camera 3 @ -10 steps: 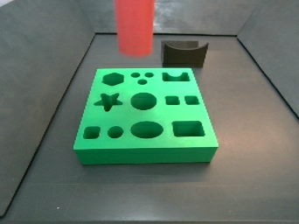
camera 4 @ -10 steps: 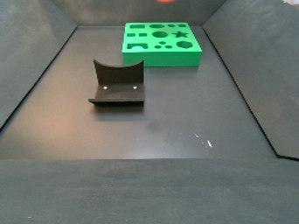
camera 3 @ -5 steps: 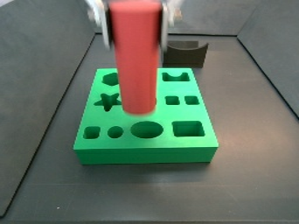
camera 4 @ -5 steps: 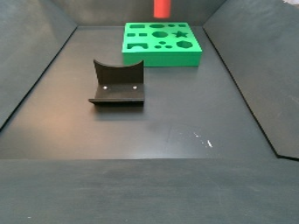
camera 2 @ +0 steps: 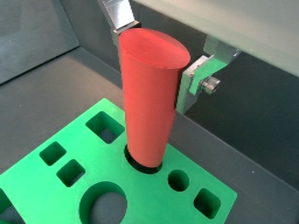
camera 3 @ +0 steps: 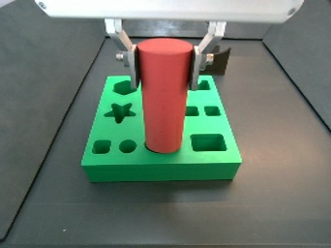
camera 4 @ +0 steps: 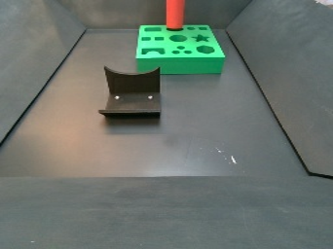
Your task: Insert the oval object.
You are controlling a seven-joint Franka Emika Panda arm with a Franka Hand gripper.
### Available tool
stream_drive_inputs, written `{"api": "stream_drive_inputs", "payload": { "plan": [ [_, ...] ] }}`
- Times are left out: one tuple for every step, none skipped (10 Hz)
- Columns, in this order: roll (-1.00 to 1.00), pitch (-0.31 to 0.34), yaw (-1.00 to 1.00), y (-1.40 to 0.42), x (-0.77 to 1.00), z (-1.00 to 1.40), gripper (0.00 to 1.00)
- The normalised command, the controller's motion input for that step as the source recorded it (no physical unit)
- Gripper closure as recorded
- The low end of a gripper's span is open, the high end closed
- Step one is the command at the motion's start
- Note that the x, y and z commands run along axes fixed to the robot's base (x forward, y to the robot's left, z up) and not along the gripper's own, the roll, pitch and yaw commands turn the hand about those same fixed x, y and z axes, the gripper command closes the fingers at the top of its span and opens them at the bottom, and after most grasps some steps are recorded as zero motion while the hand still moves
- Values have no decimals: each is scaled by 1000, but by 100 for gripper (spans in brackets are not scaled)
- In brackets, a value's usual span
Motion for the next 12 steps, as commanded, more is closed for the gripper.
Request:
{"api": "stream_drive_inputs", "payload": {
  "plan": [
    [0,0,0,0,0,-166,100],
    [0,3,0,0,3,-180,100],
    [0,29,0,0,51,-129,100],
    [0,16,0,0,26,-134,100],
    [0,4,0,0,3,-123,100],
    [-4,17,0,0,57,-157,100],
    [-16,69,0,23,143,-151,100],
    [-16,6,-40,143,-11,-103,100],
    [-20,4,-51,177,-40,-114,100],
    [-17,0,-23,226,-151,-146,100],
    [-49,-36,0,209,-106,-169,100],
    [-90,0,0,63,54,-274,100]
  ]
}}
